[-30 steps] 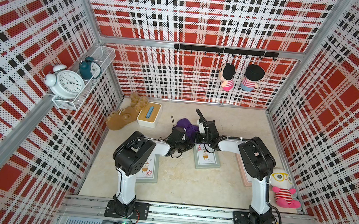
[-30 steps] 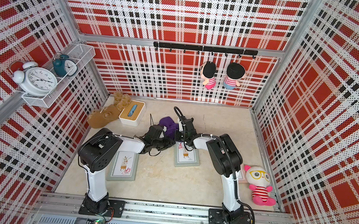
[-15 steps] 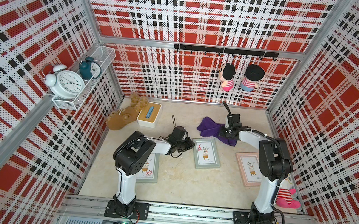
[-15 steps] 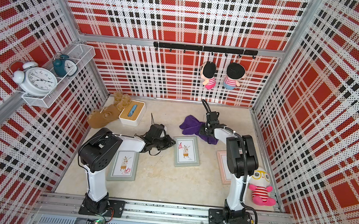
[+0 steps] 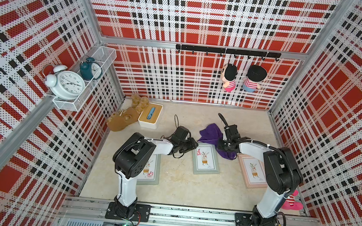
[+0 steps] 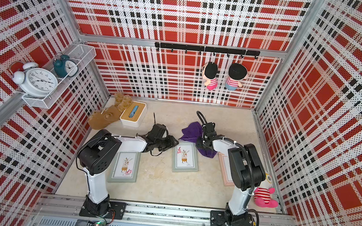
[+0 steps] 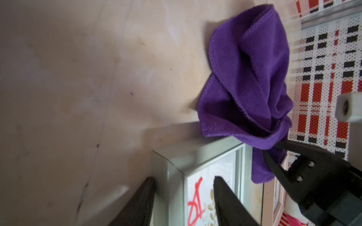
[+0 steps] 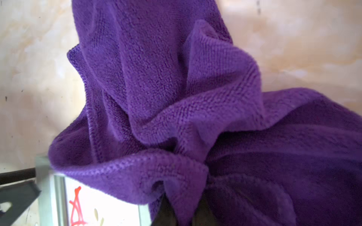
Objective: Wipe the picture frame with a cloth
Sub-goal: Wipe the dirt from the picture frame.
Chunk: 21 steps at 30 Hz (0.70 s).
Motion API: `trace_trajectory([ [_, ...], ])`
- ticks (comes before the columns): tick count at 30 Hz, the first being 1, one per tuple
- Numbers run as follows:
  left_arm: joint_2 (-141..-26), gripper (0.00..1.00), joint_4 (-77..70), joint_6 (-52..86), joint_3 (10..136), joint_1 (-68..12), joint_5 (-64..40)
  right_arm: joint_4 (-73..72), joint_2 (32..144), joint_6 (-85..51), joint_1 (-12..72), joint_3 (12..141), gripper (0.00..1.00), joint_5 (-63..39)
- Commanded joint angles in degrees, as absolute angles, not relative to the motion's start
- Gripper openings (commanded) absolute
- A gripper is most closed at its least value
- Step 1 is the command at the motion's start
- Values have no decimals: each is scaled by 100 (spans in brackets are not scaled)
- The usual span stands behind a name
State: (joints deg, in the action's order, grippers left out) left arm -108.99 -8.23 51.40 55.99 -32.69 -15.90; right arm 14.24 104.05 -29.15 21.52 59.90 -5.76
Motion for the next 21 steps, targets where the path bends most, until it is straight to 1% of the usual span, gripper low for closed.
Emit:
trace_trajectory([
  [1, -10763, 54, -963, 5399, 5261, -3377, -1549, 1532, 10688, -3066, 2380, 5839, 0, -1219],
  [5, -10688, 52, -1089, 5472, 5051, -3382, -1538, 1148, 10827, -3265, 2450, 5856, 0, -1573],
  [7, -10698, 47, -1094, 5478, 5025, -3352, -1529, 962, 10949, -3413, 2490, 5924, 0, -1805],
  [10, -10728, 36, -1099, 5508, 5021, -3260, -1482, 569, 11186, -3566, 2605, 6082, 0, -2166],
  [13, -10753, 31, -1135, 5474, 5100, -3073, -1476, 168, 11535, -3736, 2710, 6378, 0, -2457],
  [18, -10951, 30, -952, 5153, 5563, -2631, -1404, -49, 12238, -3845, 2842, 7256, 0, -2636],
  [21, -11089, 33, -747, 4987, 5802, -2385, -1344, 55, 12472, -3845, 2816, 7696, 0, -2433],
])
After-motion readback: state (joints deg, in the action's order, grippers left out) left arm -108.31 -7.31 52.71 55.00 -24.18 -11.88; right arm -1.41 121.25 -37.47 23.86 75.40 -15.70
